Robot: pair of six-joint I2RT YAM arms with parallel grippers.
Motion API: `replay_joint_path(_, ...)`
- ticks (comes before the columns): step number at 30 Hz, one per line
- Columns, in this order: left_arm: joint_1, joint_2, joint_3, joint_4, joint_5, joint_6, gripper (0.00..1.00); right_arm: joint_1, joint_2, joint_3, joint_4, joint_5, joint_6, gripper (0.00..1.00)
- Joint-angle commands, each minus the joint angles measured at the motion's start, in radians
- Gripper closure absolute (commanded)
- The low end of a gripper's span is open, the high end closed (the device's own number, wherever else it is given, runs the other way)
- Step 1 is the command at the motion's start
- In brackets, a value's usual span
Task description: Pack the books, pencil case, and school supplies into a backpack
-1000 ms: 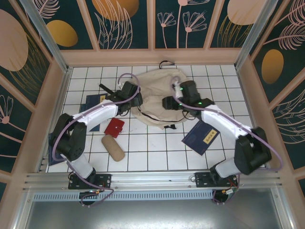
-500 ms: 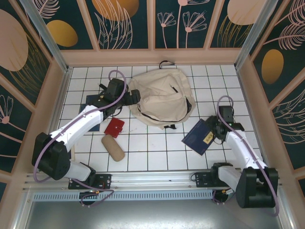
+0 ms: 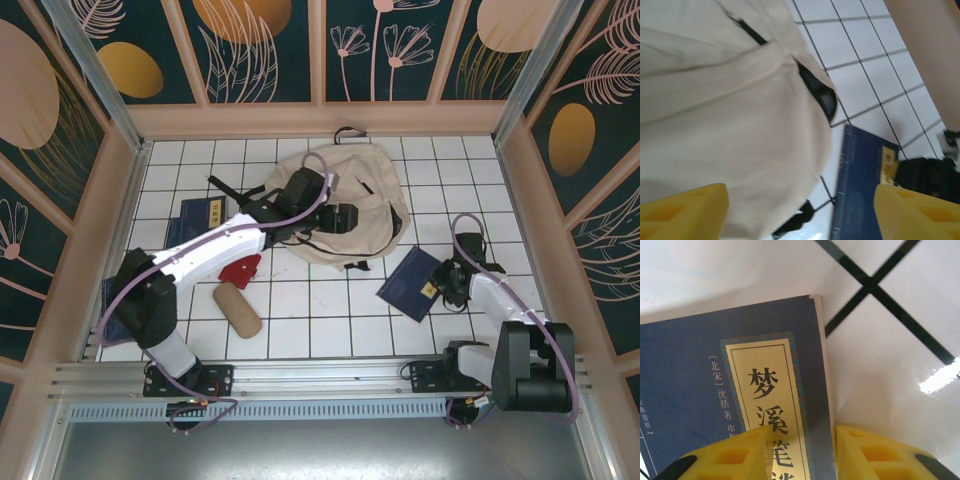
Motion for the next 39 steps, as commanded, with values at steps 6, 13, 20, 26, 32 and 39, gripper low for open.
replay_joint_path(6, -0.116, 0.202, 0.129, -0.003, 0.095, -0.059, 0.41, 0.011, 0.133, 0.154, 0.133, -0.135, -0.148, 0.7)
replay_joint_path(13, -0.158, 0.347, 0.202, -0.042, 0.13, -0.097, 0.44, 0.01, 0.102, 0.136, 0.077, -0.105, -0.108, 0.58)
replay_joint_path(20, -0.169, 0.459, 0.274, -0.126, 0.072, -0.143, 0.42, 0.029, 0.078, 0.082, 0.054, -0.132, -0.087, 0.51)
replay_joint_path(26, -0.17, 0.555, 0.356, -0.191, 0.051, -0.136, 0.47, 0.067, 0.082, 0.055, 0.054, -0.147, -0.068, 0.55)
replay_joint_path(32, -0.17, 0.608, 0.401, -0.214, 0.08, -0.126, 0.48, 0.075, 0.103, 0.04, 0.072, -0.152, -0.062, 0.57)
replay_joint_path(39, -0.169, 0.651, 0.436, -0.205, 0.194, -0.097, 0.47, 0.079, 0.134, 0.027, 0.121, -0.193, -0.059, 0.59)
